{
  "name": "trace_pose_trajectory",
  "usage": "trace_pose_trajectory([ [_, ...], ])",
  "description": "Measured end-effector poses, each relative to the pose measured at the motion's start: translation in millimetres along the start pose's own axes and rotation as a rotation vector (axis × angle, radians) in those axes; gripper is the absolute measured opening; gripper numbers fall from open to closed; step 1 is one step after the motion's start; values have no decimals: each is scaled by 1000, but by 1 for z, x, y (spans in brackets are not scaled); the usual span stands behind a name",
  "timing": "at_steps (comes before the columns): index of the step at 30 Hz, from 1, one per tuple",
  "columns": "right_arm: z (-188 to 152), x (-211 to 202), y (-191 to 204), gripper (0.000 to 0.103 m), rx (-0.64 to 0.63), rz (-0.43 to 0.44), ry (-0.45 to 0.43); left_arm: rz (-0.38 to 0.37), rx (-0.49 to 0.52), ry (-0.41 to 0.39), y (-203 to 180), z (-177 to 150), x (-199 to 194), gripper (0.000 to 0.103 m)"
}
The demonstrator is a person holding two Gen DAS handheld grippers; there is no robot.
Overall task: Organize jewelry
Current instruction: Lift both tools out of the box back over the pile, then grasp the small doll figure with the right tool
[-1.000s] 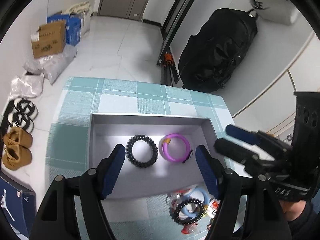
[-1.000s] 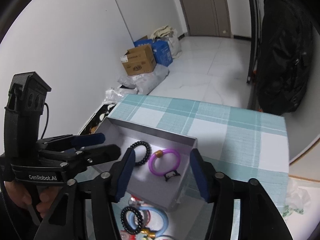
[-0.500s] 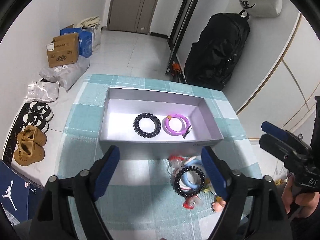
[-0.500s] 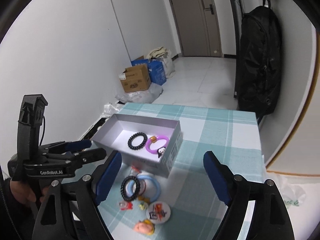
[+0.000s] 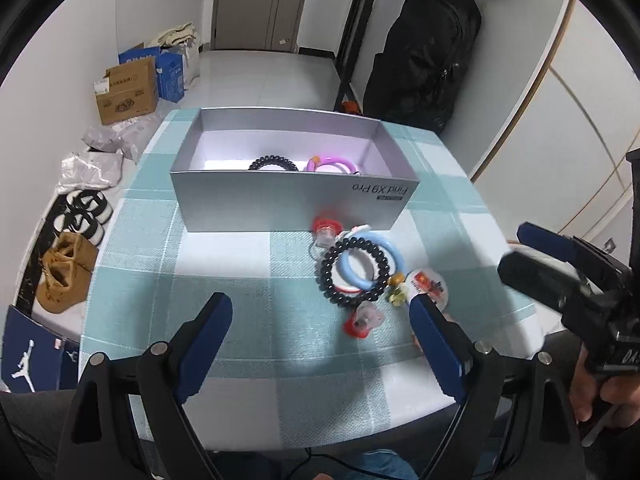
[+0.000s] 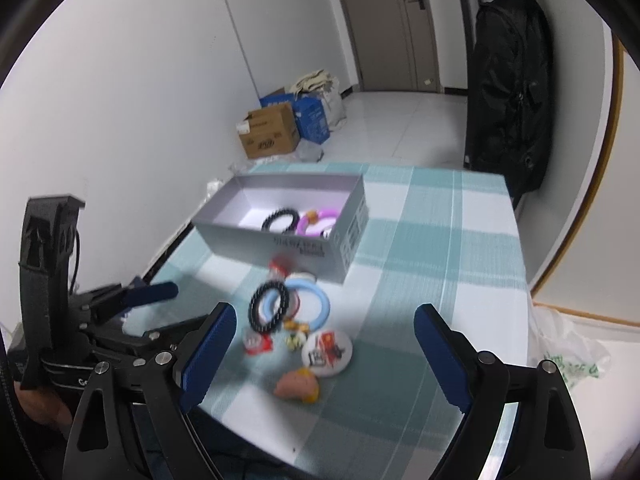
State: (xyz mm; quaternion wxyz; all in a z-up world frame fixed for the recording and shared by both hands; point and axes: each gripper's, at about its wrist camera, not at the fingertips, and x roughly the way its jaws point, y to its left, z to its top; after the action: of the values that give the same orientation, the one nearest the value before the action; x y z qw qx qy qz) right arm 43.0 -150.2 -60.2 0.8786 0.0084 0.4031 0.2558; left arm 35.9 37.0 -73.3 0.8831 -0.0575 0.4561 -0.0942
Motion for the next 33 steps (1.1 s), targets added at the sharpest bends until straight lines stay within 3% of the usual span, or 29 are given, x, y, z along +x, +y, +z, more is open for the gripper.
trace_pose_trajectory([
  [2,-7,4,-1,91,-1,2,34,37,9,-15,0,-1,-1,87],
  [9,-23,16,-3,87,7,38,117,52,-2,-13,2,-5,0,87],
  [16,-31,35,10,67,-33,60,203,53,-21,-14,5,-5,0,87],
  [19,-34,43,13,49,-42,54,236,51,-30,-15,8,-4,0,88],
  [26,-37,47,16,29,-52,49,259,36,-31,1,8,-4,4,88],
  [33,-32,42,11,26,-36,44,256,38,-38,35,10,-4,10,88],
])
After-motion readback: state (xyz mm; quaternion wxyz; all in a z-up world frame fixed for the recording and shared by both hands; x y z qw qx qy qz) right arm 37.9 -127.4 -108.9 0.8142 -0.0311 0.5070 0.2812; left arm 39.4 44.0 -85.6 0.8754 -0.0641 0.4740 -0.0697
